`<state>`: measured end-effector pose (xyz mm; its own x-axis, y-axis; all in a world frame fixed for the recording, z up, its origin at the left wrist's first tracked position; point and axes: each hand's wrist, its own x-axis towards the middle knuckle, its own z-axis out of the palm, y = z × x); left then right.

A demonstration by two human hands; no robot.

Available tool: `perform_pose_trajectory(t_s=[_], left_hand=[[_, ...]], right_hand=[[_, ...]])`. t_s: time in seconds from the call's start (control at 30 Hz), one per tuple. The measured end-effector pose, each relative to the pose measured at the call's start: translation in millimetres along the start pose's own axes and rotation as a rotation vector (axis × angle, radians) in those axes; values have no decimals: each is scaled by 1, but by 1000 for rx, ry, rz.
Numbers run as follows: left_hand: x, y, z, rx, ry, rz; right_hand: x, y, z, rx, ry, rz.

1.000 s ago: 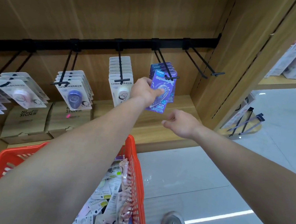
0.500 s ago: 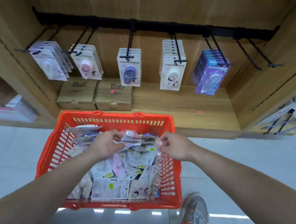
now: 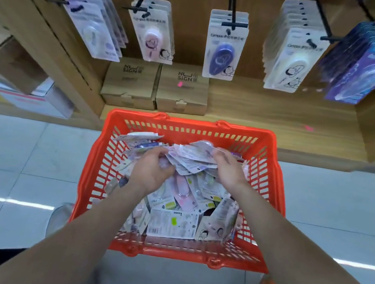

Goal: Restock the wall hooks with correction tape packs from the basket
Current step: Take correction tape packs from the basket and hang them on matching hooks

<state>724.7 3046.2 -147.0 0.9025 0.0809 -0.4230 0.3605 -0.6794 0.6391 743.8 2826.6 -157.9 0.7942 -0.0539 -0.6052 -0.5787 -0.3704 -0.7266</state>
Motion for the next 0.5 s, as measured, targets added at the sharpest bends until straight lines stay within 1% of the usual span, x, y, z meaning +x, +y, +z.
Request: perform_pose_trajectory(t_s=[0.1,0.2,0.27,0.37,0.5], left_hand=[[16,-1,7,-80,10,-41],[26,2,13,-107,9,-81],[32,2,19,-139,2,-110],[36,6,27,-188,9,-150],[40,10,30,-154,70,-170]], right_hand=[[10,-7,5,218,-36,123],[16,-2,7,337,-27,159],[19,2,11,318,17,136],[23,0,18,196,114,85],[29,10,24,188,142,60]])
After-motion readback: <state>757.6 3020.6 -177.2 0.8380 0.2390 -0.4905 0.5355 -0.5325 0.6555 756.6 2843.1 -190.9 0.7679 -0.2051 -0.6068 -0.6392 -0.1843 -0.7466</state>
